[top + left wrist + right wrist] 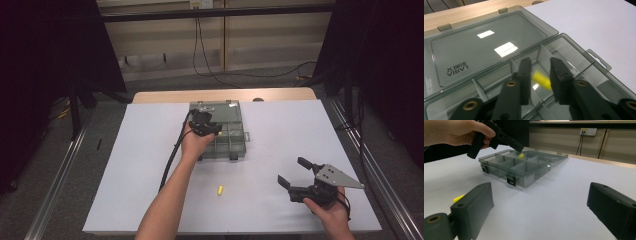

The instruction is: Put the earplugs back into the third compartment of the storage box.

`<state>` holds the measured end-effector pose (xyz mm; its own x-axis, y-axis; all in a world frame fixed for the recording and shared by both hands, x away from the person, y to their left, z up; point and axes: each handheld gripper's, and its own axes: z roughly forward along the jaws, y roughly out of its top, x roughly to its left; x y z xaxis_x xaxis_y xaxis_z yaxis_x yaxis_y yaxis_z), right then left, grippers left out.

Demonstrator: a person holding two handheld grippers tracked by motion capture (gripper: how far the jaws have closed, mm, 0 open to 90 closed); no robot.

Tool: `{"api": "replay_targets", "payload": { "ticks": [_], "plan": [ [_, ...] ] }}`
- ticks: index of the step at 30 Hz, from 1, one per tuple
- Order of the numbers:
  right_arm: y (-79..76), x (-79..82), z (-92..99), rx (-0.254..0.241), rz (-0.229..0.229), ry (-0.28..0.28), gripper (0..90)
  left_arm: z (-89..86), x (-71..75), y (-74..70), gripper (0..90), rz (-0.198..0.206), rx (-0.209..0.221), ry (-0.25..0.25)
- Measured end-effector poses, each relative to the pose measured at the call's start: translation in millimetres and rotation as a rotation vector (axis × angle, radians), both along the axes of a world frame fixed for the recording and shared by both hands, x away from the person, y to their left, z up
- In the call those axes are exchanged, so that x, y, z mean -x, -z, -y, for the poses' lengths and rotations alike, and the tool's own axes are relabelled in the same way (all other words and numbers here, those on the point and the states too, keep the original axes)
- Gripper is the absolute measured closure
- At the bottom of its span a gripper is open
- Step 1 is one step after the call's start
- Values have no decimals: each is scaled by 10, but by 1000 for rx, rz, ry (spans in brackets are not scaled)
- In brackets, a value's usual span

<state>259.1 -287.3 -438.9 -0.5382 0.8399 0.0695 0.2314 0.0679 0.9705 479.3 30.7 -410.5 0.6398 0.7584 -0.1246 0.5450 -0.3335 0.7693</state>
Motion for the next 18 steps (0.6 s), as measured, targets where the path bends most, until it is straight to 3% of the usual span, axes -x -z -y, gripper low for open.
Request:
{"api": "replay_targets", "payload": {
  "ticks": [5,18],
  "plan": [
    [2,0,-2,2,0,-2,60,-36,0,-24,622,14,-31,7],
    [1,3,-6,4,0,-2,60,-110,166,-129,415,11,7,46]
  ]
}}
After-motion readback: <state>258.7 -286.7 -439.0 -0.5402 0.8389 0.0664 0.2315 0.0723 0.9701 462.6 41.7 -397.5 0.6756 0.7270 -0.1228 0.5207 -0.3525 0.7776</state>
